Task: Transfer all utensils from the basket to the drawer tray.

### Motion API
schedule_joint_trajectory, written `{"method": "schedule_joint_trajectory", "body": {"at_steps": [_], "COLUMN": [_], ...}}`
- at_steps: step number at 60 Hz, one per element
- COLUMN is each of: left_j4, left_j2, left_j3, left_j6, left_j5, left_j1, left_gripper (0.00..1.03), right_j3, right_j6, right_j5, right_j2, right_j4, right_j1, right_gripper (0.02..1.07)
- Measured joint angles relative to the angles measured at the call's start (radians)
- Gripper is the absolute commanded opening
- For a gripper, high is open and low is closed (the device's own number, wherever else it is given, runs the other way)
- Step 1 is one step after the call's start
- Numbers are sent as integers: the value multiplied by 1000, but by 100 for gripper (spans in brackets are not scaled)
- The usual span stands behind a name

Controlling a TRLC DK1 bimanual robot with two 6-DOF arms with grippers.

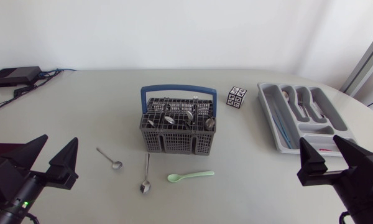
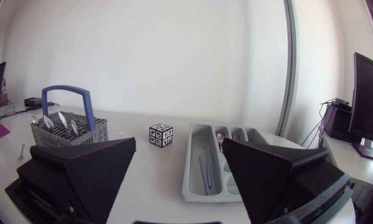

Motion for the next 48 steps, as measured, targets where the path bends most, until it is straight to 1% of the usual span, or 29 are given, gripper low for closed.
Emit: {"method": "schedule_joint_trajectory", "body": {"at_steps": [31,40,48], "left_j4": [7,22,22], "left_j2": [0,0,0], "left_j3": [0,0,1], "left_j6": [0,0,0], "left_j5": [-1,-1,-4], "left_j1": [0,29,35], "left_gripper": [99,99,99], "right_j3": [0,0,0], "right_j6": [0,1,14], "right_j5": [9,19,19], "right_j2": [0,0,0], "right_j4": [8,31,42], "right_j1": [0,0,9], "right_gripper": [103,103,103]}}
